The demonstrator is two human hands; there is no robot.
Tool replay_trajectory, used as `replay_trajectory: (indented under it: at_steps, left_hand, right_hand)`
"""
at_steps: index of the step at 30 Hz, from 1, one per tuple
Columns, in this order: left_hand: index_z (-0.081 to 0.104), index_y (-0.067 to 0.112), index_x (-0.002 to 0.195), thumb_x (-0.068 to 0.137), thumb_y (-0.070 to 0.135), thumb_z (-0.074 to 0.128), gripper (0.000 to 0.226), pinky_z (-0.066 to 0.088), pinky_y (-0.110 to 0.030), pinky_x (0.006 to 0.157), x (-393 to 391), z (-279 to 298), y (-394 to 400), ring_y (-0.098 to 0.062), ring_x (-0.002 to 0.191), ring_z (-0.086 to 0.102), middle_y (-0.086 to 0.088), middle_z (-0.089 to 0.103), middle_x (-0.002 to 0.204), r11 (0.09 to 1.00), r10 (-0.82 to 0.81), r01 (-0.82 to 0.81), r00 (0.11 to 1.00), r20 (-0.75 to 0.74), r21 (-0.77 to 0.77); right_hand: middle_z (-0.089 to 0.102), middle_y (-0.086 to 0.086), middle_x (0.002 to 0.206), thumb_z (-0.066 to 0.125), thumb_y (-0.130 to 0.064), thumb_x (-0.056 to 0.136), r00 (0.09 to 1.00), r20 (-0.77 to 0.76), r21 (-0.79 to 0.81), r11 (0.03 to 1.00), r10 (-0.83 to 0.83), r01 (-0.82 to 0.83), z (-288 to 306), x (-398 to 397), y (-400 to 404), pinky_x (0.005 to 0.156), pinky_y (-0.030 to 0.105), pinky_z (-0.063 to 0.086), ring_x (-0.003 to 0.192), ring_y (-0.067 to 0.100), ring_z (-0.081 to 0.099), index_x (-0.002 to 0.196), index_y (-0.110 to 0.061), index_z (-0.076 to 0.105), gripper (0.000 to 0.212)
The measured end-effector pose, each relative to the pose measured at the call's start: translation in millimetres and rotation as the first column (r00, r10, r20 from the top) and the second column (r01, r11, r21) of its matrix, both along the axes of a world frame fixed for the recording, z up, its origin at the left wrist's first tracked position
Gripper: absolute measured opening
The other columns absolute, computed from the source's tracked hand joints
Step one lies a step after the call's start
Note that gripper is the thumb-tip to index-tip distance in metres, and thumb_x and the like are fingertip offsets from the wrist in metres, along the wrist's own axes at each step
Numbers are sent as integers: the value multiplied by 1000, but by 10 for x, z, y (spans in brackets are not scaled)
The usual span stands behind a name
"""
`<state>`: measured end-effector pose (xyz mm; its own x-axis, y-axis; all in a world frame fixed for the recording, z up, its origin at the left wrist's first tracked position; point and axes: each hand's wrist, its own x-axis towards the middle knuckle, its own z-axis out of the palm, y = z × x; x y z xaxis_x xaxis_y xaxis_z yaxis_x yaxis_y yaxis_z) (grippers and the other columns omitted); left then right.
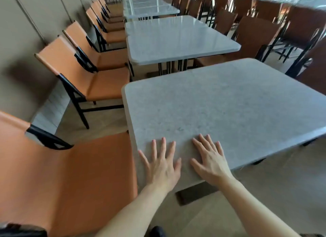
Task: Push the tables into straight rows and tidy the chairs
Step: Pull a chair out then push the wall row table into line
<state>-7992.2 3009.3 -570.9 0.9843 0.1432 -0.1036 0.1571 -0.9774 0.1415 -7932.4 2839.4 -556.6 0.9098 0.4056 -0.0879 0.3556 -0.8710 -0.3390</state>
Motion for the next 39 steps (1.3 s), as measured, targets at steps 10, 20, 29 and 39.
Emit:
replay_trajectory:
  at_steps: [10, 20, 29, 39]
  left_hand:
    - [-17, 27, 159, 73, 97, 29, 120, -16, -75, 111, -374, -160, 13, -45, 148, -29, -19, -29, 163, 998, -49, 49, 999, 9, 46]
    - [-21, 25, 157, 75, 86, 50, 126, -8, -75, 114, -321, -144, 65, -47, 147, -28, -19, -30, 163, 988, -123, 124, 992, -23, 95]
    - [-17, 29, 158, 72, 87, 54, 125, -12, -71, 115, -67, -164, 375, -38, 149, -31, -8, -26, 166, 983, -163, 164, 987, -7, 79]
    - [-16, 37, 158, 68, 90, 54, 125, -12, -63, 121, 781, -155, 1223, -27, 151, -30, 4, -26, 167, 961, -251, 249, 968, 2, 122]
  right_hand:
    - [31, 11, 161, 18, -68, 89, 966, 254, -182, 983, 55, -9, -247, -254, 8, 118, 60, 20, 149, 36, 25, 152, -18, 38, 83]
    - [54, 19, 142, 42, -56, 84, 922, 340, -172, 976, 184, -131, -315, -88, -35, 104, 59, 38, 135, 43, 46, 132, -6, 59, 71]
    - [52, 14, 148, 39, -59, 86, 934, 322, -150, 982, 156, -112, -280, 59, 206, 106, 63, 39, 138, 40, 46, 137, -12, 59, 73]
    - [36, 8, 160, 18, -67, 82, 944, 325, -106, 994, 55, -22, -296, 689, 968, 115, 62, 24, 150, 35, 27, 150, -17, 44, 89]
